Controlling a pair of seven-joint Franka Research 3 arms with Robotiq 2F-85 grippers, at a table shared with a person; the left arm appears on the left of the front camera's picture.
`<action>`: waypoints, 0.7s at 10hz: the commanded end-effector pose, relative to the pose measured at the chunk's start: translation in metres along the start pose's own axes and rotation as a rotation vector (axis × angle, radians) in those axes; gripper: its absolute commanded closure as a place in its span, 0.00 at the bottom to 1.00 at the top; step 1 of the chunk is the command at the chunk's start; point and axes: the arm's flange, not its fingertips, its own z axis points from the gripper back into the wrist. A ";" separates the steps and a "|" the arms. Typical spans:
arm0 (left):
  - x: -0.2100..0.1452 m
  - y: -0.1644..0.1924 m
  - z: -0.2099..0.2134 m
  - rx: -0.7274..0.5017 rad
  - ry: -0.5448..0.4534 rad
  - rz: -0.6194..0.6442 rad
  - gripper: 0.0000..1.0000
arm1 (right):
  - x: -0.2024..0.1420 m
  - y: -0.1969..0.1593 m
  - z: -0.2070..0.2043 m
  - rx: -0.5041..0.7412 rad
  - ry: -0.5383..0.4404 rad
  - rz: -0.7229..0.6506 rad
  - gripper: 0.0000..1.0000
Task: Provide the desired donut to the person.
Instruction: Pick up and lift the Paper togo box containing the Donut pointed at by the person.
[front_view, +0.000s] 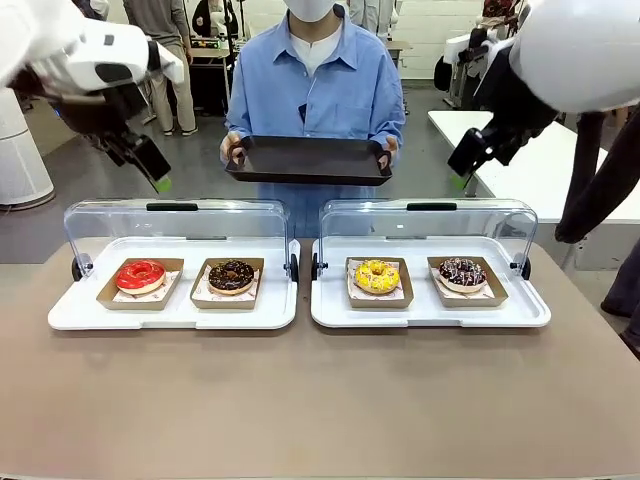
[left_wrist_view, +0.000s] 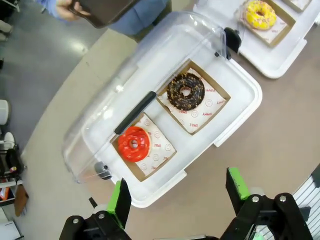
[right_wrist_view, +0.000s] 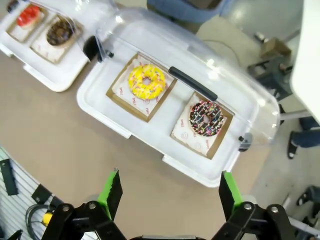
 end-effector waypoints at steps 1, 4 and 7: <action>-0.005 0.002 0.009 0.056 0.000 0.044 0.00 | -0.004 0.004 0.005 -0.048 0.018 -0.031 0.00; -0.001 0.004 0.011 0.012 -0.017 0.010 0.00 | -0.001 0.002 0.008 -0.010 -0.003 -0.007 0.00; -0.001 0.004 0.011 0.012 -0.017 0.010 0.00 | -0.001 0.002 0.008 -0.010 -0.003 -0.007 0.00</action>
